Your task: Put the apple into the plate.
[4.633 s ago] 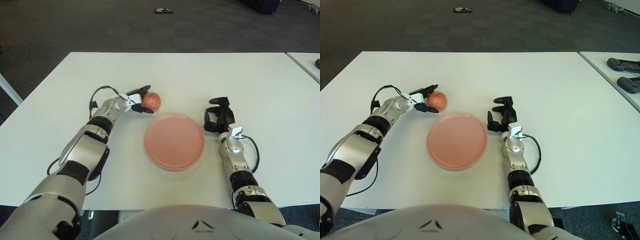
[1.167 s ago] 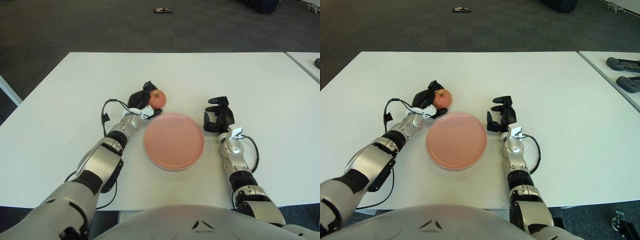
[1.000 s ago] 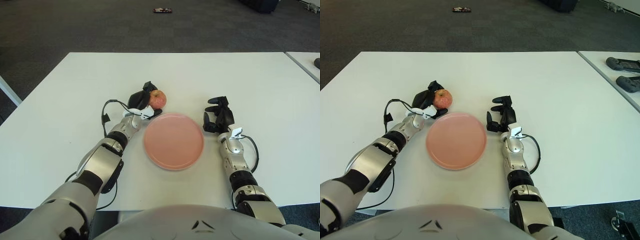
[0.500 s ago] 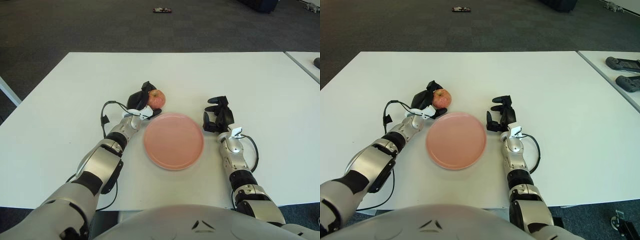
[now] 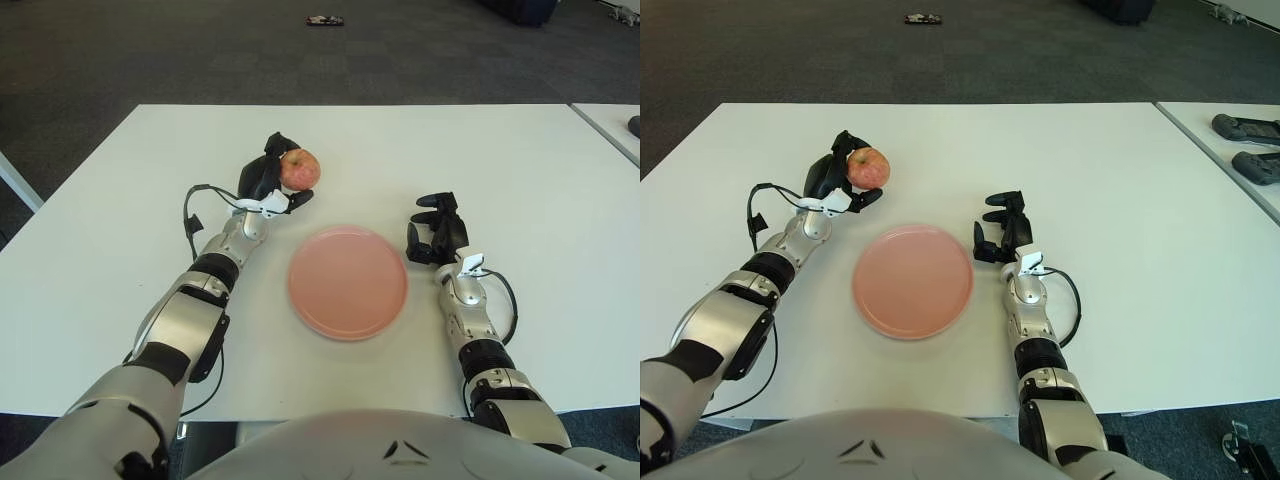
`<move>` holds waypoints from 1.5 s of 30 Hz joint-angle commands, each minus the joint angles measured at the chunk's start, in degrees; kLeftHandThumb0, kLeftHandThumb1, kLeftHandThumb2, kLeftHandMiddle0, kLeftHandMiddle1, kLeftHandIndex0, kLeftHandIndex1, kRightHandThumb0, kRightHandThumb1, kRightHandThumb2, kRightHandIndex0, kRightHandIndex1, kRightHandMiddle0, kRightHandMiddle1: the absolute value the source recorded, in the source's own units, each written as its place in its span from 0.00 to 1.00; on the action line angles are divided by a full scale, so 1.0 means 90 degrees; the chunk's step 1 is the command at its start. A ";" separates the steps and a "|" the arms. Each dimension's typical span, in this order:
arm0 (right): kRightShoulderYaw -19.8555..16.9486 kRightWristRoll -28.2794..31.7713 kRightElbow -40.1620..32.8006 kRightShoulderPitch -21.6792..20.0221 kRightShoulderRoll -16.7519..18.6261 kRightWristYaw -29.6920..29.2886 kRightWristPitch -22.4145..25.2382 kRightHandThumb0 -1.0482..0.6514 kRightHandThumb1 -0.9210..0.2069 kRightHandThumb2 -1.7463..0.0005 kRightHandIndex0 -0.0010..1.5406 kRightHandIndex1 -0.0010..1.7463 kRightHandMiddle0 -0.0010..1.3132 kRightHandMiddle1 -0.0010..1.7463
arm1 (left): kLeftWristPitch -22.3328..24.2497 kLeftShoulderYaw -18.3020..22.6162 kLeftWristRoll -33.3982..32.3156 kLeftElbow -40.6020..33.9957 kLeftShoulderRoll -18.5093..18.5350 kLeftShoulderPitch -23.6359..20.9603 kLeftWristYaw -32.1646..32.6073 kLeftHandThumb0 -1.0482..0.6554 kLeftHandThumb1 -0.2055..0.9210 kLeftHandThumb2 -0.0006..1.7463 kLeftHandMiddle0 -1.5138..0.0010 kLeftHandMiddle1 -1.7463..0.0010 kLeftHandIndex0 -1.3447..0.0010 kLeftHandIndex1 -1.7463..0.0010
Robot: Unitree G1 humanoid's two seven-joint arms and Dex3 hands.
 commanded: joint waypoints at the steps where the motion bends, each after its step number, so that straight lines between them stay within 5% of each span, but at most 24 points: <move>1: 0.0014 -0.0036 0.0249 0.0160 0.0057 -0.0076 0.0210 0.60 0.58 0.23 0.87 1.00 0.81 1.00 | -0.0207 0.0209 -0.0216 -0.0548 0.0227 0.0035 -0.0299 0.34 0.47 0.75 0.24 0.00 0.55 0.00; 16: 0.0025 0.0069 0.0145 0.0204 0.0048 0.0160 0.0363 0.59 0.55 0.26 0.84 1.00 0.79 1.00 | 0.0529 0.0579 -0.0702 -0.2798 0.0421 0.0751 -0.1853 0.34 0.45 0.76 0.23 0.00 0.54 0.00; 27: 0.0024 0.0058 0.0101 0.0214 0.0057 0.0190 0.0415 0.59 0.54 0.26 0.83 1.00 0.79 1.00 | 0.0854 0.0421 -0.0706 -0.4428 0.0471 0.1442 -0.2896 0.34 0.44 0.77 0.22 0.00 0.54 0.00; 45: 0.0036 -0.0002 0.0077 0.0189 0.0062 0.0061 0.0466 0.60 0.54 0.26 0.83 1.00 0.79 1.00 | 0.0725 -0.0118 -0.0675 -0.4787 0.0311 0.1813 -0.4007 0.34 0.44 0.77 0.23 0.00 0.54 0.00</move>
